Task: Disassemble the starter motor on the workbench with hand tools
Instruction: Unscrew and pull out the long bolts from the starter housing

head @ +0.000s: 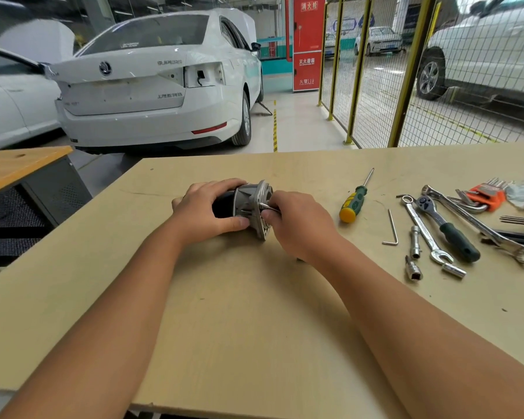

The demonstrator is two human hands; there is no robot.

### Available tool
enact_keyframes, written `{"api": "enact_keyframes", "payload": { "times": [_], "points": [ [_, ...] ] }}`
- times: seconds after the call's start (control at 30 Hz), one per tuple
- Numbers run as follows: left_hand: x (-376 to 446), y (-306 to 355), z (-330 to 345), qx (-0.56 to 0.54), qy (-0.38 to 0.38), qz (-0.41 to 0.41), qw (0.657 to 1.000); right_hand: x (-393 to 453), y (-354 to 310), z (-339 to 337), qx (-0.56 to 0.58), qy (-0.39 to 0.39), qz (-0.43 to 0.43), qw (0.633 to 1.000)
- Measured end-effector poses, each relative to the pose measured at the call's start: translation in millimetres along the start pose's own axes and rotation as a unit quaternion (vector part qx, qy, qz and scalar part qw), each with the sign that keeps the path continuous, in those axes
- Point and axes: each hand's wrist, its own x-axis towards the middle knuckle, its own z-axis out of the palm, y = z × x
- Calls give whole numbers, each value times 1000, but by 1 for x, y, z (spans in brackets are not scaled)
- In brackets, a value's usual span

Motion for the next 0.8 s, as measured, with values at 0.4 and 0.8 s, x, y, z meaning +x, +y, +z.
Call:
{"api": "enact_keyframes", "payload": {
  "times": [0.4,0.8],
  "points": [
    [2,-1,5,55,10,-2,998,3,25,-38,-2,-108,-6,994],
    [1,1,12,106,22,53,993,7,53,-36,-46,-156,102,981]
  ]
}}
